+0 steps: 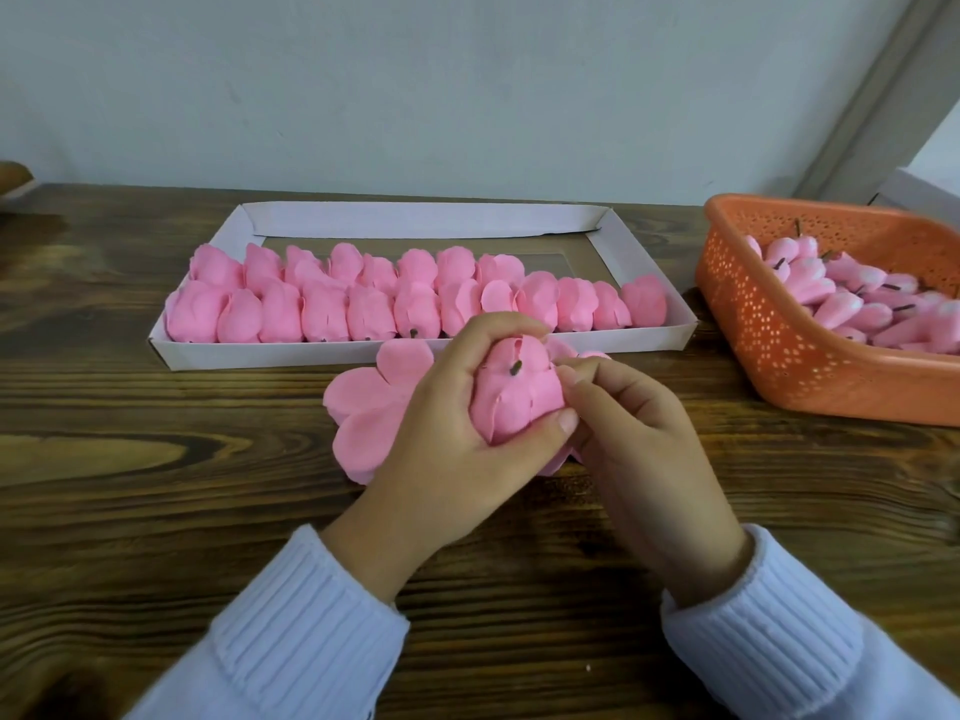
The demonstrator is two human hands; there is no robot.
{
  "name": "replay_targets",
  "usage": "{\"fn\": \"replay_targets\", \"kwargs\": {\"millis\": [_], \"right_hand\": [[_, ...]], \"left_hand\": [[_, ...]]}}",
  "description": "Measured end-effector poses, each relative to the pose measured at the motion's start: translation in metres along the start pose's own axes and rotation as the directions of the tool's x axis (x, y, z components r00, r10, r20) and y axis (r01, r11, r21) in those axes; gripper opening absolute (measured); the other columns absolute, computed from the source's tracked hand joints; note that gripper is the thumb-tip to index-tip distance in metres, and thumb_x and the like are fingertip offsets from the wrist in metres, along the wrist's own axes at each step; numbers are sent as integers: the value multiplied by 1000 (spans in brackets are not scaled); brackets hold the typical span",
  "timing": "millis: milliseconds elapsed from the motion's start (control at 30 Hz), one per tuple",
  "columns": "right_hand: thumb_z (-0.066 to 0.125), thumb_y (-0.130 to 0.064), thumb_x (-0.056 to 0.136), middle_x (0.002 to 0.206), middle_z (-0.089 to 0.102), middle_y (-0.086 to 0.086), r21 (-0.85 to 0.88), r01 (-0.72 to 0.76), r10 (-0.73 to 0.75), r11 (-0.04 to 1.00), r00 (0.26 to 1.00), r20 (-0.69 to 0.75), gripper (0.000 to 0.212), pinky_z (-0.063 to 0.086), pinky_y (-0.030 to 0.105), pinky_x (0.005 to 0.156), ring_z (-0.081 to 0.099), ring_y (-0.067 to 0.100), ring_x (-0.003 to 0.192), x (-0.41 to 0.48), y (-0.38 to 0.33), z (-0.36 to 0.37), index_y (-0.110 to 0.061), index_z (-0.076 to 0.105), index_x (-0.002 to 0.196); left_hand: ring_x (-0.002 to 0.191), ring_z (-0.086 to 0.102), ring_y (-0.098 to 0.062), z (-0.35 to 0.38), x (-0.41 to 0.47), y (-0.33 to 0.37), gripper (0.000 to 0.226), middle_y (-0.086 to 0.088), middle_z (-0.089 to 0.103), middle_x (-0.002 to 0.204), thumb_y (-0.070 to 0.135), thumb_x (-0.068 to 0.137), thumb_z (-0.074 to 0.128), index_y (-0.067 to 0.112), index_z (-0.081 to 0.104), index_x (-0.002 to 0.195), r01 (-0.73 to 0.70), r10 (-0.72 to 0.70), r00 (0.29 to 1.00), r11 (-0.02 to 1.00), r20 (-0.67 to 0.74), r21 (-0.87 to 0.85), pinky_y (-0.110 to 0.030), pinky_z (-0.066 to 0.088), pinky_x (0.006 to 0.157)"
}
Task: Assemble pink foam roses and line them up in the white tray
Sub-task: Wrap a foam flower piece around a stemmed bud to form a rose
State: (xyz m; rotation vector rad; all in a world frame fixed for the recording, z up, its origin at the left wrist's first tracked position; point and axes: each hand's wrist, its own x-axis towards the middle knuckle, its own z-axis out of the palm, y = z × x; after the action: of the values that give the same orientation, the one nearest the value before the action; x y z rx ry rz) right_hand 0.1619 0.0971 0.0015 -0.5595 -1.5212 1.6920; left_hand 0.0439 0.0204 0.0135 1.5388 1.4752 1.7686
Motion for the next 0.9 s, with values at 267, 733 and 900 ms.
{"fn": "replay_targets", "kwargs": {"millis": [267,733,900], "right_hand": [[58,-24,86,71,55,22,-33,-8,8,999,1000,2,34,40,49,71,49,33,68,1,0,-1,8,60,73],[63,-10,80,86,67,-7,-129,233,-253,964,953,-167,12,50,24,72,62,9,79,-1,-4,0,-18,63,89],[61,-13,82,100,59,-1,-444,530,-556,723,827,82,15,45,24,79,58,12,99,-8,-10,3,-19,65,95]], "left_hand": [[104,65,-16,0,-1,-1,39,-5,65,108,10,73,75,18,53,104,39,-39,999,987,2,-155,-24,54,81],[100,62,-15,2,0,-7,25,3,66,100,11,75,73,16,60,95,-57,63,997,993,-50,108,-30,53,84],[91,64,-12,1,-2,-8,29,10,65,95,22,75,74,22,60,100,-16,24,999,986,-47,165,-29,55,74]]}}
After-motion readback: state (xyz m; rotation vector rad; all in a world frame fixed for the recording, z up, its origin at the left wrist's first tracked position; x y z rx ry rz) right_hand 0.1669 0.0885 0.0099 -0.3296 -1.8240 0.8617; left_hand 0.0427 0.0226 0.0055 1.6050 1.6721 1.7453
